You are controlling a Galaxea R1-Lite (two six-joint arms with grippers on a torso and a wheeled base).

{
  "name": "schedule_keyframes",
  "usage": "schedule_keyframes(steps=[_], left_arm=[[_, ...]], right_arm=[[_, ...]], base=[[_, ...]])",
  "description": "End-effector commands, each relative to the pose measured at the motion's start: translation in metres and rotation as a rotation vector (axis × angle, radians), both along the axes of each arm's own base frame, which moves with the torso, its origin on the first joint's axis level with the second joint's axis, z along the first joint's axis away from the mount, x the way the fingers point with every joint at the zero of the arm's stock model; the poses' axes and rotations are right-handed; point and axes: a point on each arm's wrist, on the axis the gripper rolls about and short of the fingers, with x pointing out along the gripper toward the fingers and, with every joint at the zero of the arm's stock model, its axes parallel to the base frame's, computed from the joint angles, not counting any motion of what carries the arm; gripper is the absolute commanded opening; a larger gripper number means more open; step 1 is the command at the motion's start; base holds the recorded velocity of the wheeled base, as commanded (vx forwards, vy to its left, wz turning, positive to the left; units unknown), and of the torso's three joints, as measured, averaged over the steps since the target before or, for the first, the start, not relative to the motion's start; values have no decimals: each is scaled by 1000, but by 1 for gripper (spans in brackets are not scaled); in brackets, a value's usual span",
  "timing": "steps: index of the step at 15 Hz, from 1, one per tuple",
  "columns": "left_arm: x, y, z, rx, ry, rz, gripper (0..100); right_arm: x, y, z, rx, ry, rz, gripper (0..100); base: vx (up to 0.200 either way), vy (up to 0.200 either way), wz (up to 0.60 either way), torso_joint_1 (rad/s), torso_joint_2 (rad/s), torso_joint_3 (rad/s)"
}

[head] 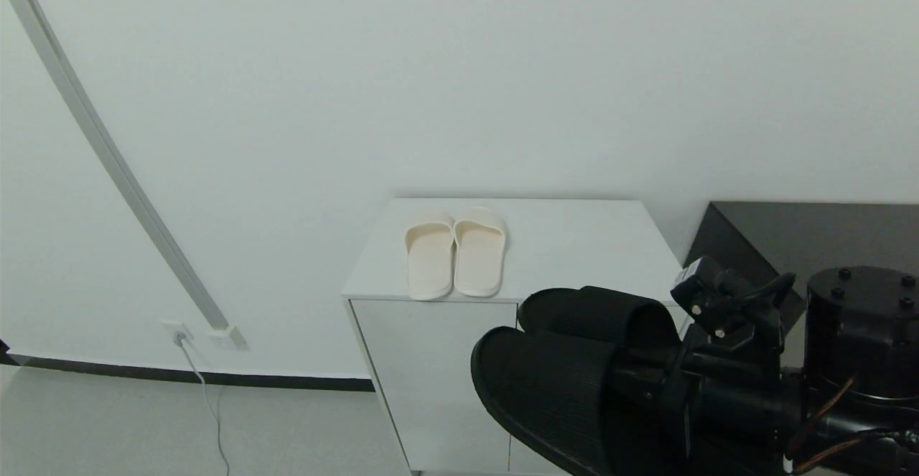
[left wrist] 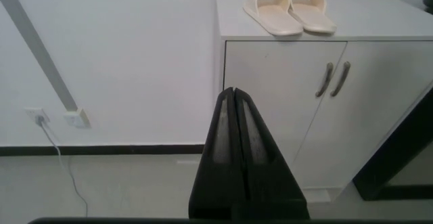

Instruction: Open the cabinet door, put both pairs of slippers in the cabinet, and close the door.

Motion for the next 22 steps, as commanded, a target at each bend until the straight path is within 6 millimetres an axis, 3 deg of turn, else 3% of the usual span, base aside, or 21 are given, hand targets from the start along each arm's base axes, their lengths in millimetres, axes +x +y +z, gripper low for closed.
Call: schedule_keyframes(steps=[1, 13, 20, 21, 22], left_arm=[[0, 0, 0, 0, 0, 0, 0], [0, 0, 0, 0, 0, 0, 0], [0, 0, 0, 0, -2, 0, 0], [0, 0, 0, 0, 1, 0, 100], [0, 0, 0, 0, -2, 0, 100]], right_arm=[[-2, -1, -1, -2, 3, 3, 0], [-3, -2, -3, -9, 7, 1, 0], [-5, -4, -5, -13, 11, 2, 0], [-5, -4, -5, -14, 12, 2, 0], [-5, -4, -5, -12, 10, 1, 0]], base=[[0, 0, 0, 0, 0, 0], [0, 0, 0, 0, 0, 0], [0, 0, 0, -147, 332, 180], [0, 0, 0, -168, 378, 203], [0, 0, 0, -149, 359, 203]])
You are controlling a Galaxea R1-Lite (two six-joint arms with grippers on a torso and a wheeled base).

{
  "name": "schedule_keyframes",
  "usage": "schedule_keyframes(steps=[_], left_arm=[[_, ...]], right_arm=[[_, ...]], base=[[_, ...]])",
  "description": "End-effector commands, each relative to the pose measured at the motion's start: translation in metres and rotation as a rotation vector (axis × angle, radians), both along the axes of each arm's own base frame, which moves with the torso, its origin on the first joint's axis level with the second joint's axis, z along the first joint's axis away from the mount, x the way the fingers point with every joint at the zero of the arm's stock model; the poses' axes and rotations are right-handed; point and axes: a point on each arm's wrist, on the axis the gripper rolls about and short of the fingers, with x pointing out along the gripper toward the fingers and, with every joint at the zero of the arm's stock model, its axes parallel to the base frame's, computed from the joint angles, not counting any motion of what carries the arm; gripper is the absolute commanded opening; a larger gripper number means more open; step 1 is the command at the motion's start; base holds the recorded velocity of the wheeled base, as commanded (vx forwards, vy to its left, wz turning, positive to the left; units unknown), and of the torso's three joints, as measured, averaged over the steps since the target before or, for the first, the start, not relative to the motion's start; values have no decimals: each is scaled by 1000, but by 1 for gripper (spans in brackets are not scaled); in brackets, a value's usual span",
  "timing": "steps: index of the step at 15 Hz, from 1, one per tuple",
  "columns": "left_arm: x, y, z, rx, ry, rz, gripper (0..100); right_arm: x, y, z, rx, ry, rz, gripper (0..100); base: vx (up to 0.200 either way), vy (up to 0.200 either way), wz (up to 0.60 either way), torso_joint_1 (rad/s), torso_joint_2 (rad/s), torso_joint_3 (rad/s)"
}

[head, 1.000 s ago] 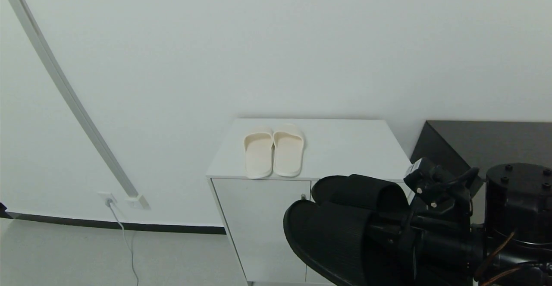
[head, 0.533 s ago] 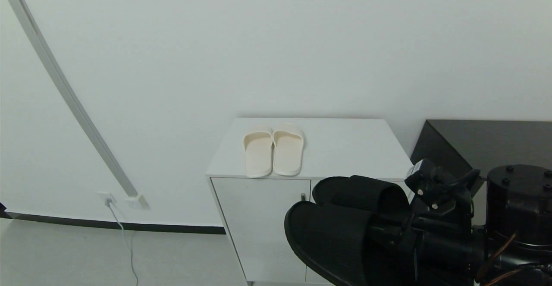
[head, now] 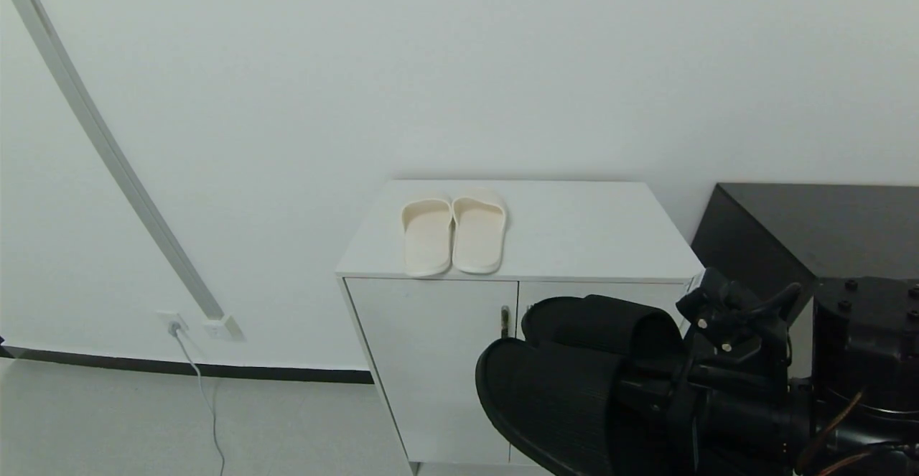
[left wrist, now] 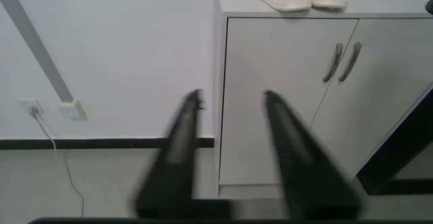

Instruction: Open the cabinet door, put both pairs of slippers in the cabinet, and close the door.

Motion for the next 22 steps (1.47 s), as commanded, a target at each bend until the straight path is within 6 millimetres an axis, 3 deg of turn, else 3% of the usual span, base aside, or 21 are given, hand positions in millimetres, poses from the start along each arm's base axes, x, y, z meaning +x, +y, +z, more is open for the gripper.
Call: schedule_keyframes(steps=[1, 22], left_arm=[[0, 0, 0, 0, 0, 0, 100], [0, 0, 0, 3, 6, -2, 100]], right_arm=[[0, 0, -1, -3, 3, 0, 0], [-2, -2, -9, -40, 6, 11, 0]], base=[[0, 0, 0, -159, 383, 207], [0, 0, 0, -195, 500, 305]])
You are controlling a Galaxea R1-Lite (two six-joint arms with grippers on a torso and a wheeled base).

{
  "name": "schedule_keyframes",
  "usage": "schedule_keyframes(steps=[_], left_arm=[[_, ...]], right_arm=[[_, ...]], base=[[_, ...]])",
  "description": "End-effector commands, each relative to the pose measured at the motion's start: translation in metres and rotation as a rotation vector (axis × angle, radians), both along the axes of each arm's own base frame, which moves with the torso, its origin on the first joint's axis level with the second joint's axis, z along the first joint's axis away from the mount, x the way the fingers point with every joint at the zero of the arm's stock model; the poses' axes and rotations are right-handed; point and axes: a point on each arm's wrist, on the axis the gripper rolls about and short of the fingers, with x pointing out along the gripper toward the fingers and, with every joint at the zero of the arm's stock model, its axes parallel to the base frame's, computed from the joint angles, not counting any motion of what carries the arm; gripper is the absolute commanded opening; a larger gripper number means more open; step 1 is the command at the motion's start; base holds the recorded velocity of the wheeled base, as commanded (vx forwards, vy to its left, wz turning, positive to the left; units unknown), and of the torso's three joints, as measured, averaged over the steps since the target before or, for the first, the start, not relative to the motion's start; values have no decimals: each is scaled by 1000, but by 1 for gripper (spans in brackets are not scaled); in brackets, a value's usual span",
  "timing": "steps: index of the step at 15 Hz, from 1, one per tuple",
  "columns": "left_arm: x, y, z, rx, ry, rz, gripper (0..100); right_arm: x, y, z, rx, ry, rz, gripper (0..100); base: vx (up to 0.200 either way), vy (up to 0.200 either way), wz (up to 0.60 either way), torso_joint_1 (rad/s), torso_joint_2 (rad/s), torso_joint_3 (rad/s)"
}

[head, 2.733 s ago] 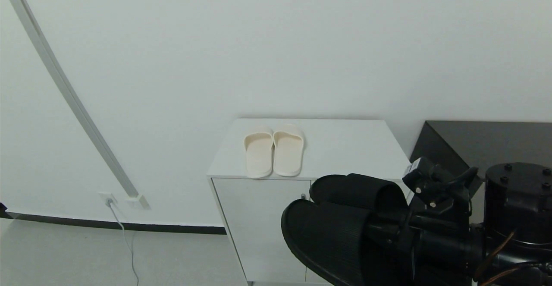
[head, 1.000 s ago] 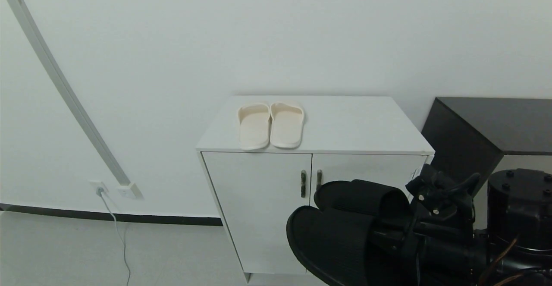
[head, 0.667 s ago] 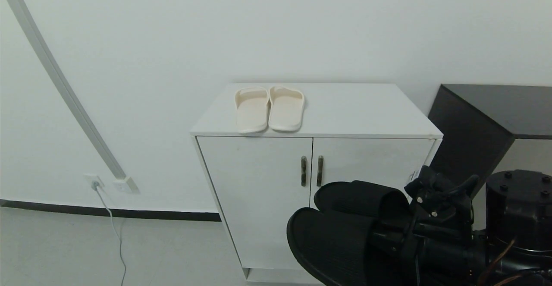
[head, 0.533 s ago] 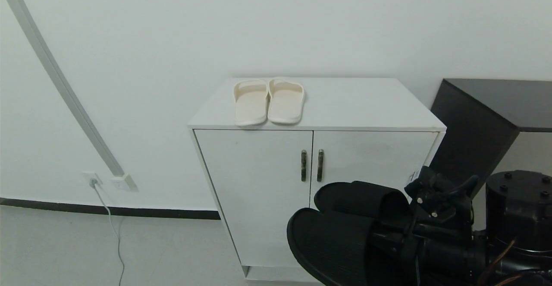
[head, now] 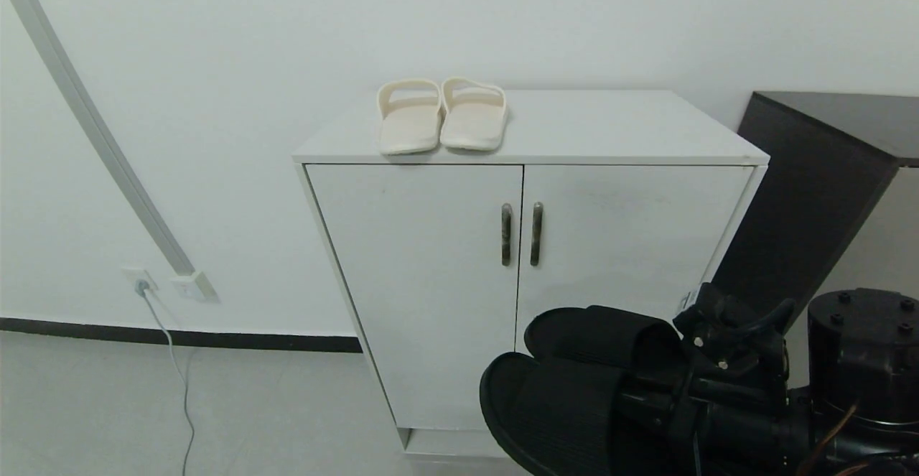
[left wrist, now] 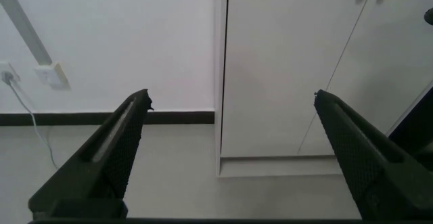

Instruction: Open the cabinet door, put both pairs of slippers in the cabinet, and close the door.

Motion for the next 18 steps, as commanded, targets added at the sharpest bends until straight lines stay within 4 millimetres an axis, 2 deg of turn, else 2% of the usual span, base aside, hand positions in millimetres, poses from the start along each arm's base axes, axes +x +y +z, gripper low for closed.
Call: schedule_keyframes(steps=[1, 10, 11, 12, 13, 15, 18], left_arm=[[0, 0, 0, -2, 7, 2, 100], [1, 0, 5, 38, 1, 5, 100], [-4, 0, 32, 21, -58, -1, 100], [-6, 0, 50, 7, -75, -7, 100], [0, 0, 66, 21, -39, -46, 100], [21, -3, 75, 25, 69, -179, 100], [52, -7, 91, 17, 66, -294, 100]], right_arm=[[0, 0, -1, -3, 1, 2, 0], [-1, -1, -2, -13, -5, 7, 0], [-1, -1, -2, -14, -3, 7, 0], [-1, 0, -3, -15, -2, 7, 0], [-1, 0, -2, -14, -3, 8, 0], [-1, -1, -2, -17, -13, 10, 0], [-2, -1, -2, -17, -13, 11, 0]], base=[[0, 0, 0, -144, 471, 330], [0, 0, 0, -91, 440, 346], [0, 0, 0, -17, 163, 159], [0, 0, 0, -17, 105, 90], [0, 0, 0, -2, 61, 41], [0, 0, 0, 0, 0, 0], [0, 0, 0, 0, 0, 0]])
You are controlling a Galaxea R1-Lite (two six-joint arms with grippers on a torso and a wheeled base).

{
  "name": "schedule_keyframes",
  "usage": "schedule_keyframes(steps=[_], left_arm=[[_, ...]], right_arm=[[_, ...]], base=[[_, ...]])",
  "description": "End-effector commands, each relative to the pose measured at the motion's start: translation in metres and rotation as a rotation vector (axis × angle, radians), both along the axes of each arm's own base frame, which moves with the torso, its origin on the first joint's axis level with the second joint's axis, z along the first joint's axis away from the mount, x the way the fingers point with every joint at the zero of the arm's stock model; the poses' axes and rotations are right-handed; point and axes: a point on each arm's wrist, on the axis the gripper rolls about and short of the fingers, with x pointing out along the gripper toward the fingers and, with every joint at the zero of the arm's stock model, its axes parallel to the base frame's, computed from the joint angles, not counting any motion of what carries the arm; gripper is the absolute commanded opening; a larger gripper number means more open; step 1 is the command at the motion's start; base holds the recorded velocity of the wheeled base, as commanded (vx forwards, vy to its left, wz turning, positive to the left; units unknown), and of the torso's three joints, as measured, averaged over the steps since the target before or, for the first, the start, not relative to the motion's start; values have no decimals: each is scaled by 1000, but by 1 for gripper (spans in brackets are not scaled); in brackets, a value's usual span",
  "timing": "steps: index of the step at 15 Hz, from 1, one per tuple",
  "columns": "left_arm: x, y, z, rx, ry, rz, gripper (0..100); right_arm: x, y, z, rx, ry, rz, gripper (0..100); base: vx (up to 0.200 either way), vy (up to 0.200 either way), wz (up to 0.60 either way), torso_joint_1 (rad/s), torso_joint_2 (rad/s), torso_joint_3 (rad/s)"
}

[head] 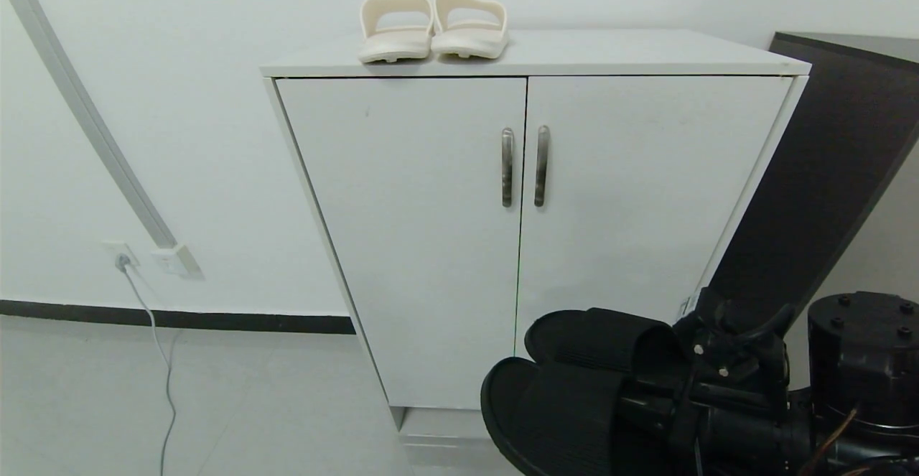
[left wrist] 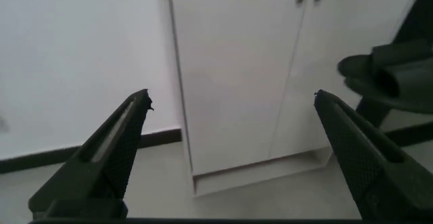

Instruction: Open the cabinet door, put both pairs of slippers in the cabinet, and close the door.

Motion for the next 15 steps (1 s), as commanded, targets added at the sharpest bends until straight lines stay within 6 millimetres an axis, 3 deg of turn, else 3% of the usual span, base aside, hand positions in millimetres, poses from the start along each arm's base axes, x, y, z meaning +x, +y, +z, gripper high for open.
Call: schedule_keyframes(steps=[1, 5, 8, 13, 15], left_arm=[[40, -3, 17, 0, 79, -83, 100], [79, -10, 31, -5, 98, -185, 100], [96, -21, 40, -49, 91, -282, 100], [135, -53, 69, -90, 97, -441, 100], [153, -80, 84, -98, 102, -548, 100]], right_arm=[[0, 0, 0, -1, 0, 2, 0], [-1, -1, -1, -5, -2, 5, 0], [-3, 0, -2, -13, -7, 15, 0], [-4, 0, -1, -12, -13, 15, 0], [-4, -1, 0, -9, -15, 16, 0]], base=[[0, 0, 0, 0, 0, 0], [0, 0, 0, 0, 0, 0], [0, 0, 0, 0, 0, 0], [0, 0, 0, 0, 0, 0], [0, 0, 0, 0, 0, 0]])
